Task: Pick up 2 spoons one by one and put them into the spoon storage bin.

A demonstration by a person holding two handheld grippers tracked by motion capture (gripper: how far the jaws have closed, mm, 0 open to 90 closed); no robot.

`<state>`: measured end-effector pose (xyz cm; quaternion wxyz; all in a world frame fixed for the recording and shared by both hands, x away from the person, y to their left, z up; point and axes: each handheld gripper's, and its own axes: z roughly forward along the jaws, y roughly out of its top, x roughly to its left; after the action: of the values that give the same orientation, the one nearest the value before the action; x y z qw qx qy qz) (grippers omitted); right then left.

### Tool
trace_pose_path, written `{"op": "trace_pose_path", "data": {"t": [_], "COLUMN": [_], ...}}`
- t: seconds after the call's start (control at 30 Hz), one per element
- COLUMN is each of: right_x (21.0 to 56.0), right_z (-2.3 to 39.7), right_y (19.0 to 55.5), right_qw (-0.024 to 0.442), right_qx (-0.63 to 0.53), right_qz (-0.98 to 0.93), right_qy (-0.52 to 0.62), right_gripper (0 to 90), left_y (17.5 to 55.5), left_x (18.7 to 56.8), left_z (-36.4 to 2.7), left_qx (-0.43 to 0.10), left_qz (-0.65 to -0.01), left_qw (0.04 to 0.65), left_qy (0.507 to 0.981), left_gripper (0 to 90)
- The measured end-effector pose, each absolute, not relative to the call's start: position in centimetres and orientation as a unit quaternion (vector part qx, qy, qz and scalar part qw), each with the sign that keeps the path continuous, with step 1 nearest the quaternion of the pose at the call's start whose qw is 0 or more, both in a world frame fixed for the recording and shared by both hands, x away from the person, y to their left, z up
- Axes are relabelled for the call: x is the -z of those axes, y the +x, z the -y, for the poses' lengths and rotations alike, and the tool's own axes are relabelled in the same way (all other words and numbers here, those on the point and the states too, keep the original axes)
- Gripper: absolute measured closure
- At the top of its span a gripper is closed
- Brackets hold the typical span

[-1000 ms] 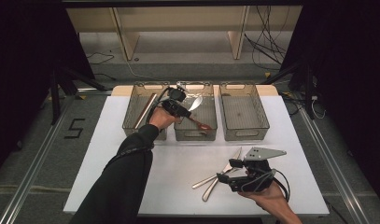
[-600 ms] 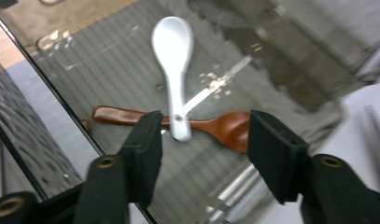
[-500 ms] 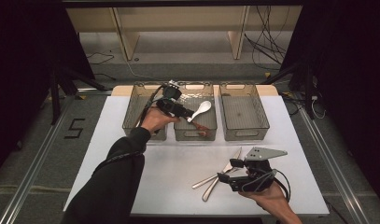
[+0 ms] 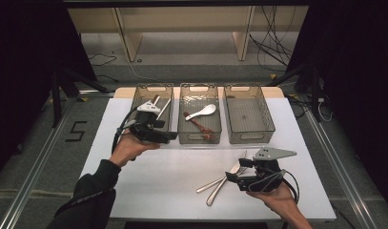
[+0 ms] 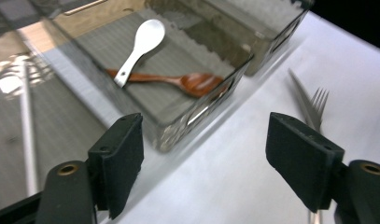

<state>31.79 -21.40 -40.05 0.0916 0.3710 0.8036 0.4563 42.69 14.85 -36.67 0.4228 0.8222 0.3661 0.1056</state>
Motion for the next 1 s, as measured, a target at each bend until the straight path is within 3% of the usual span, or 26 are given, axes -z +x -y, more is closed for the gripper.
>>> {"op": "trace_pose_path", "data": {"t": [0.6, 1.0], "right_x": [41.1, 42.2], "right_z": [20.3, 18.5], "right_y": [33.0, 34.0], "right_qw": [0.081, 0.07], "right_qx": [-0.421, -0.398], "right_qz": [-0.819, -0.836], "right_qy": [0.38, 0.371], "right_gripper": [31.0, 46.1], "left_y": [36.3, 34.2], "left_x": [39.1, 39.5], "left_z": [-17.8, -18.4], "left_qx": [-0.127, -0.143], "left_qz": [-0.355, -0.349], "left_qw": [0.463, 0.473], "left_qy": [0.802, 0.796], "left_gripper": [20.5, 18.6]}}
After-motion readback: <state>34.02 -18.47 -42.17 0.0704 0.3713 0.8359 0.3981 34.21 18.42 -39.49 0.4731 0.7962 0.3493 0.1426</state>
